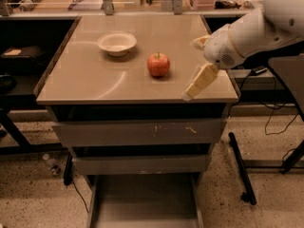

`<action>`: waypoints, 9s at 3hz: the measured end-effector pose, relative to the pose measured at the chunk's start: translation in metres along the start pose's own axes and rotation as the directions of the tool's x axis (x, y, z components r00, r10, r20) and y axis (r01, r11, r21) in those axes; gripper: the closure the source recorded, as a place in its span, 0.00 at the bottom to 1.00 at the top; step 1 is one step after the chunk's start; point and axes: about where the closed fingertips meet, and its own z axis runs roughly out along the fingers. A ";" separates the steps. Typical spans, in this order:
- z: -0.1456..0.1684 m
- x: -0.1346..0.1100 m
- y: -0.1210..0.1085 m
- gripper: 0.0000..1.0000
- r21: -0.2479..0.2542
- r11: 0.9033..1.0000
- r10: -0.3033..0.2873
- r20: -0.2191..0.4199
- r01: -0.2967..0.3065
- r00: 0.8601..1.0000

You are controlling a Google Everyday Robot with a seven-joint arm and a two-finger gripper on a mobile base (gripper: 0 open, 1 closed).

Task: Place apple into bottom drawer

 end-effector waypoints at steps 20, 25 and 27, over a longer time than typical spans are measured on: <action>0.111 0.147 0.118 1.00 0.092 0.974 0.187 0.197 -0.208 0.962; 0.278 0.314 0.234 1.00 -0.038 0.926 0.379 0.106 -0.377 0.919; 0.296 0.368 0.227 1.00 -0.047 0.899 0.439 0.113 -0.436 0.892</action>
Offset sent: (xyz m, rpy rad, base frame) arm 0.0825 0.0428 -0.0278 0.1898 -0.0095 -0.1056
